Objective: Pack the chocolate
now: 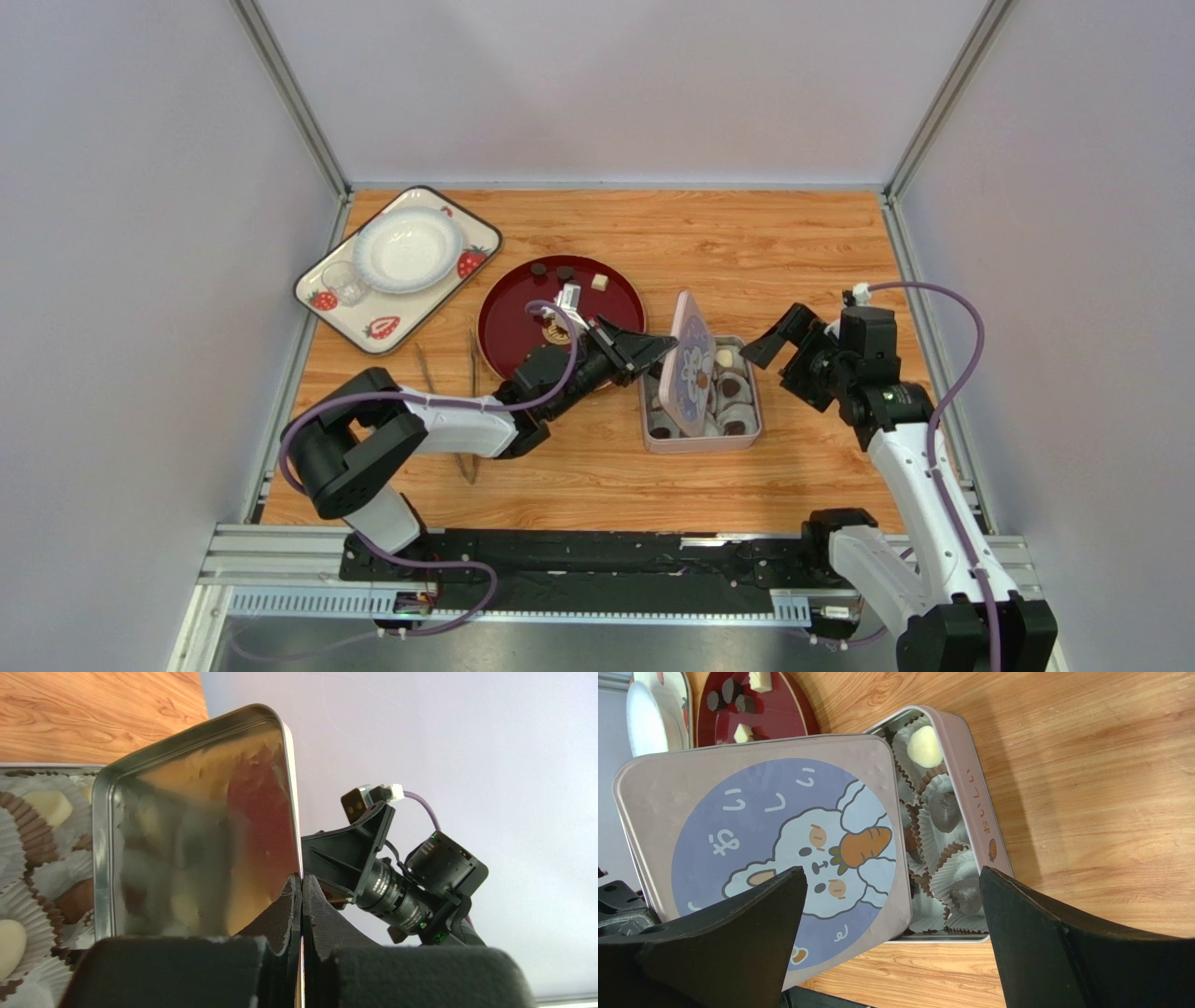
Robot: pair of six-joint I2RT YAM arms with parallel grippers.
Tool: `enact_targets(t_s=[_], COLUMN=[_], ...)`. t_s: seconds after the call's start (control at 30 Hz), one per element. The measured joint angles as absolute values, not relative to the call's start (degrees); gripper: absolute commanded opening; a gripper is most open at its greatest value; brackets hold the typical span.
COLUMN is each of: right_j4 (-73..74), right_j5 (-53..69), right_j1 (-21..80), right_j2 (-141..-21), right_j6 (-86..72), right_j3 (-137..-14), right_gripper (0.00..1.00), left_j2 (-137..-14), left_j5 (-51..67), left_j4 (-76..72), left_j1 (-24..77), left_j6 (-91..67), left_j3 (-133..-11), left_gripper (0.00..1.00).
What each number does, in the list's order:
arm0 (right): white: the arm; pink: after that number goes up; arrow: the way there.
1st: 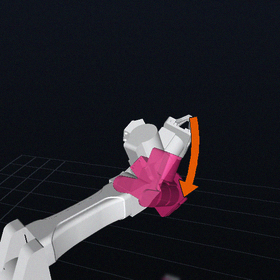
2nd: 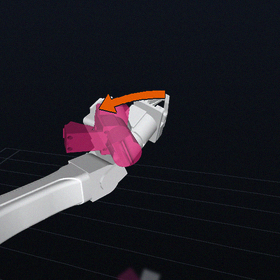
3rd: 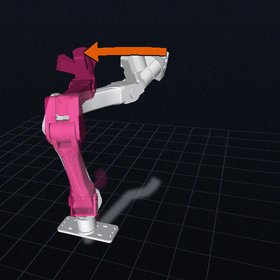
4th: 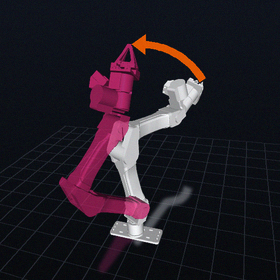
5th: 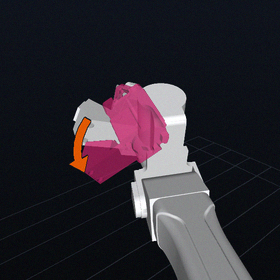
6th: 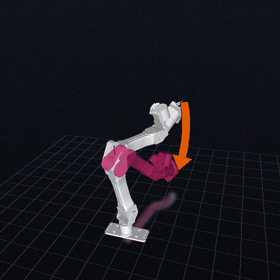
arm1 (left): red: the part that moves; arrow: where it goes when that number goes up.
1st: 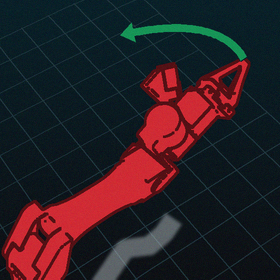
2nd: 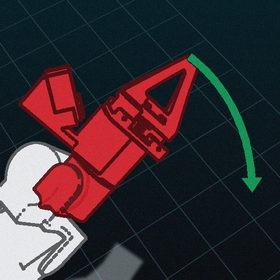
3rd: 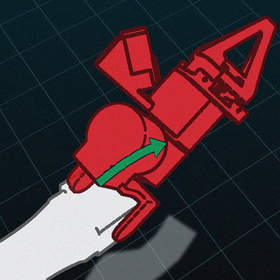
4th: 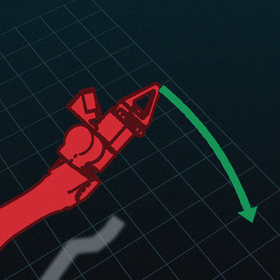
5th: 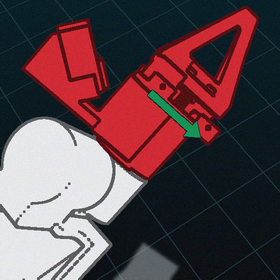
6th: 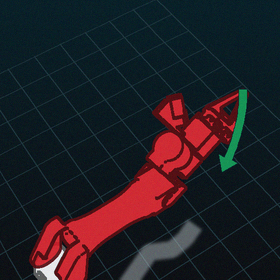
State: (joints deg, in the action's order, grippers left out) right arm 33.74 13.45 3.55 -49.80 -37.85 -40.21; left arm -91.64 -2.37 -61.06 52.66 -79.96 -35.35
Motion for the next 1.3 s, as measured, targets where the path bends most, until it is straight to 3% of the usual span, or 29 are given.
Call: enact_targets(t_s=[0.5,1.3], right_j4=[28.8,-6.5], right_j5=[19.9,41.1], right_j1=[3.4,-2.5], right_j2=[-45.7,-46.7], right_j6=[-40.1,-58.2], right_j3=[-37.2,-25.3], right_gripper=[0.96,0.96], left_j2=[-84.2,-82.2], left_j5=[-4.0,-6.8], left_j4=[-61.2,-63.3], left_j1=[54.3,55.9], left_j6=[-79.8,-79.2], left_j3=[-39.9,-39.9], left_gripper=[0.0,0.0])
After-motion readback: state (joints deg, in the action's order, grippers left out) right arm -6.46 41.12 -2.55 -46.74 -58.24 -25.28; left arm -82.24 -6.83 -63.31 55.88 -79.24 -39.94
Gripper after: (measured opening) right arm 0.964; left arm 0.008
